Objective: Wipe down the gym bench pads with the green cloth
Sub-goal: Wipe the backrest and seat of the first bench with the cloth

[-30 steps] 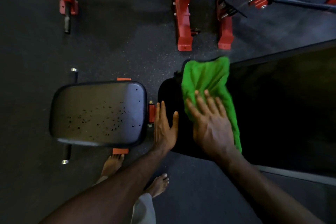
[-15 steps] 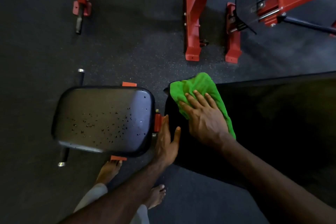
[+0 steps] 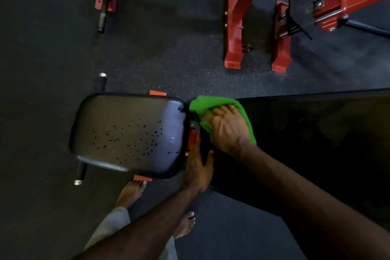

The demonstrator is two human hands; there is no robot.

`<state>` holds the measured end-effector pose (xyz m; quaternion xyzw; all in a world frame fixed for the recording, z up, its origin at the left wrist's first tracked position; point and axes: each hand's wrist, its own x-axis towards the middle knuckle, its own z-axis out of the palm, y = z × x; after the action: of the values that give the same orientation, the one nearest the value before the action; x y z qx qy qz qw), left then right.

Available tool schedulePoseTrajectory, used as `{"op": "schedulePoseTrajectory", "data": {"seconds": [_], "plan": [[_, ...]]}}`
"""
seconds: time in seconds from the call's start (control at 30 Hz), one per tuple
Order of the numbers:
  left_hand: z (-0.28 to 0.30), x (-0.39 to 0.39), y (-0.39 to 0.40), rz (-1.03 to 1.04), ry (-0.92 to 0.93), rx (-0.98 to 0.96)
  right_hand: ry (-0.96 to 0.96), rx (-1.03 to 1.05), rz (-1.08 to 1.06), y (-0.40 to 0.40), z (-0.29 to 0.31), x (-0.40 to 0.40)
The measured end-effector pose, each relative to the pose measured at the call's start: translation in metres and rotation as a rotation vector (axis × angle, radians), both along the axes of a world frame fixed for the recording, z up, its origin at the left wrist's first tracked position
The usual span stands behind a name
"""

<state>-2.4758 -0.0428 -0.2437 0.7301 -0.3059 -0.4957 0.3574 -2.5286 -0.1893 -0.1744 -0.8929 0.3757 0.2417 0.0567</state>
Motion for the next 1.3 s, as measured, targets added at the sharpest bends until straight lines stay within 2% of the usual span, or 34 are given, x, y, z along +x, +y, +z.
{"op": "schedulePoseTrajectory", "data": {"seconds": [0.07, 0.13, 0.3, 0.37, 0.43, 0.5, 0.57, 0.7, 0.77, 0.9, 0.97, 1.07, 1.13, 1.2, 1.3], "plan": [[0.004, -0.002, 0.003, -0.013, 0.050, 0.077, 0.022, -0.085, -0.104, -0.016, 0.002, 0.006], [-0.001, -0.007, 0.006, 0.057, 0.146, 0.182, 0.055, -0.068, -0.141, -0.018, 0.005, 0.011], [-0.002, -0.021, 0.012, 0.268, 0.262, 0.321, 0.116, 0.214, 0.216, 0.011, 0.025, 0.000], [-0.006, -0.016, 0.013, 0.381, 0.372, 0.374, 0.117, 0.252, 0.277, 0.015, 0.020, -0.004], [-0.018, -0.013, 0.015, 0.471, 0.529, 0.393, 0.120, 0.214, 0.210, 0.011, 0.015, 0.000], [-0.041, -0.011, 0.022, 0.544, 0.606, 0.431, 0.147, 0.167, 0.118, 0.021, 0.005, 0.005], [-0.032, 0.000, 0.021, 0.575, 0.600, 0.459, 0.171, 0.203, 0.085, 0.048, -0.002, 0.005], [-0.012, 0.018, 0.014, 0.527, 0.586, 0.481, 0.248, 0.389, 0.249, 0.115, 0.003, -0.013], [-0.002, 0.020, 0.014, 0.451, 0.508, 0.499, 0.248, 0.408, 0.249, 0.113, 0.008, -0.017], [0.011, 0.023, 0.013, 0.325, 0.146, 0.359, 0.114, 0.124, 0.060, 0.080, 0.000, -0.012], [0.014, 0.032, 0.011, 0.263, -0.026, 0.250, 0.104, 0.172, 0.016, 0.080, 0.000, -0.011], [0.013, 0.055, 0.009, 0.061, -0.342, 0.027, 0.163, 0.268, 0.129, 0.104, 0.007, -0.018], [0.005, 0.075, 0.006, -0.084, -0.535, -0.034, 0.128, 0.344, 0.196, 0.108, 0.015, -0.026], [0.000, 0.092, 0.002, -0.198, -0.618, -0.028, 0.088, 0.261, 0.203, 0.098, 0.014, -0.029], [-0.005, 0.115, -0.002, -0.323, -0.745, -0.034, 0.054, 0.122, 0.002, 0.080, 0.009, -0.022]]}}
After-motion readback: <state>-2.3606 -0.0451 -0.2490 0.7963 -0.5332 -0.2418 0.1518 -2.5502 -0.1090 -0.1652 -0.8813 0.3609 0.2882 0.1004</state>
